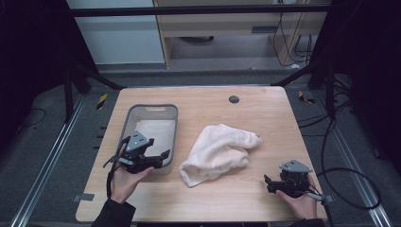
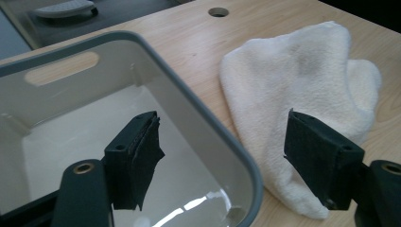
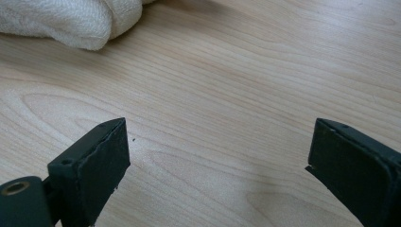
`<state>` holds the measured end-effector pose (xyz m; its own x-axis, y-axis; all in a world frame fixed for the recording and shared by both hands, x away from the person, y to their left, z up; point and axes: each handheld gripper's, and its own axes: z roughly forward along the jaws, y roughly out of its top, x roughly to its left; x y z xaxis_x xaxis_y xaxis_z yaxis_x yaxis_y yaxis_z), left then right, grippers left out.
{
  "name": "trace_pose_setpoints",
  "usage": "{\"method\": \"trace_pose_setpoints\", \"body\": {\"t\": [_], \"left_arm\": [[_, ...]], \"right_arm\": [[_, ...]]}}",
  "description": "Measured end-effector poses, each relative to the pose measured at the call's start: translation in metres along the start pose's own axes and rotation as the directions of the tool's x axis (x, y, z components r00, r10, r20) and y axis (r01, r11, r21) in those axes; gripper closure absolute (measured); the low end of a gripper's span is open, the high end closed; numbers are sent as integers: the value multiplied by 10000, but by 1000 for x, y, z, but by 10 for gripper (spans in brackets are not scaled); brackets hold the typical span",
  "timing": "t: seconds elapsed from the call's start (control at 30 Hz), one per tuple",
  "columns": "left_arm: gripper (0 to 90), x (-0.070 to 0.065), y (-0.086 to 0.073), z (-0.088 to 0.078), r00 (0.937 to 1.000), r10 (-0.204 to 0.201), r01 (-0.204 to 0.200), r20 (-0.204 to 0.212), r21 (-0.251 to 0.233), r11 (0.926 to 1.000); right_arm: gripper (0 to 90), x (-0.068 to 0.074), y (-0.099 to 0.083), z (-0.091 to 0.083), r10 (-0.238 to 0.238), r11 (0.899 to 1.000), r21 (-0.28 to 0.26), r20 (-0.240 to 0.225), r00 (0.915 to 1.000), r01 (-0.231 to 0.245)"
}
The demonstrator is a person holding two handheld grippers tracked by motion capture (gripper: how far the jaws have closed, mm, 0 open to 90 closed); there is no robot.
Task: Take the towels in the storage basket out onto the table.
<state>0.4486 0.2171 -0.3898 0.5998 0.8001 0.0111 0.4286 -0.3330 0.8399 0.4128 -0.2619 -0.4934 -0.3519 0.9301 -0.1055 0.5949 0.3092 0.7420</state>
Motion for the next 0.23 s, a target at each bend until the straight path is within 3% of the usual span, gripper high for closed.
{"method": "trace_pose_setpoints", "body": {"t": [0.23], "left_arm": [[271,17,-16,-18,9977,-486,479,-471,-169,9987]], "right_arm": [[58,0,0,0,9,10000,36,30,10000,-9]]}}
